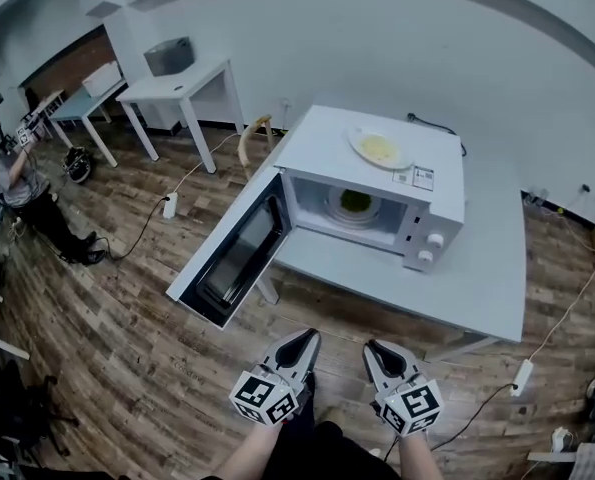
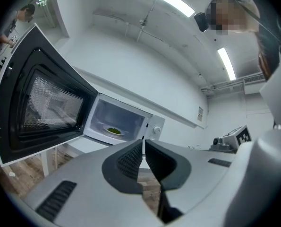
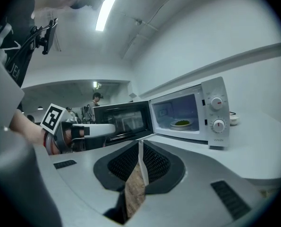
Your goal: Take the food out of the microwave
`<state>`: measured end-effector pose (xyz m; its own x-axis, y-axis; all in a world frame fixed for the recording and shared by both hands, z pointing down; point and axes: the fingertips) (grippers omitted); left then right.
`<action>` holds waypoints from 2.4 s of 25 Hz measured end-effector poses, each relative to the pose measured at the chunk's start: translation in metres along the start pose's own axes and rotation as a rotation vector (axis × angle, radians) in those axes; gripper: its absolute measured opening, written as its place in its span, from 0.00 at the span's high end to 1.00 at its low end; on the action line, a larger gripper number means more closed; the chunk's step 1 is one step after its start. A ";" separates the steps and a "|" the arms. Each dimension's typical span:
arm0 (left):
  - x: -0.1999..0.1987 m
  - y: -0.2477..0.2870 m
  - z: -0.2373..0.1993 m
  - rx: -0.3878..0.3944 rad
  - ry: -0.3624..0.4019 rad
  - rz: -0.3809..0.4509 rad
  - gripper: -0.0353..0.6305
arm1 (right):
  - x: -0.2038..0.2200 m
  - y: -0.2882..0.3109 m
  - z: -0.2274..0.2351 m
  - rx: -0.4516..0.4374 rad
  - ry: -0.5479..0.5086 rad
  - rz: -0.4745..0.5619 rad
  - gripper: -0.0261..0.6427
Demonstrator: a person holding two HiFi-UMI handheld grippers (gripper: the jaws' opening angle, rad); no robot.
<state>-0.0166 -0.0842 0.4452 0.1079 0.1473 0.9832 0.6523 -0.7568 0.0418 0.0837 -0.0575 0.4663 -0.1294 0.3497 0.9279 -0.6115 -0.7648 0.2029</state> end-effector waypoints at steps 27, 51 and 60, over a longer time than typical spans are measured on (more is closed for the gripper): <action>0.013 0.118 -0.118 0.030 0.048 -0.013 0.91 | -0.043 0.172 0.083 0.051 -0.197 -0.072 0.89; 0.000 0.172 -0.141 0.035 0.104 0.008 0.91 | -0.070 0.289 0.176 0.313 -0.686 -0.297 0.84; 0.001 0.175 -0.150 0.023 0.080 0.009 0.91 | -0.065 0.303 0.184 0.292 -0.672 -0.355 0.84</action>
<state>-0.0147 -0.3121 0.4803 0.0545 0.0884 0.9946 0.6689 -0.7428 0.0293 0.0505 -0.4118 0.5250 0.5869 0.2695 0.7635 -0.2878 -0.8120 0.5078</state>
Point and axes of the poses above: the fingertips, and each gripper's own axes: y forward along the fingers, z to its right, x out of its underside, and after that the axes turned 9 degrees about y, right-handed
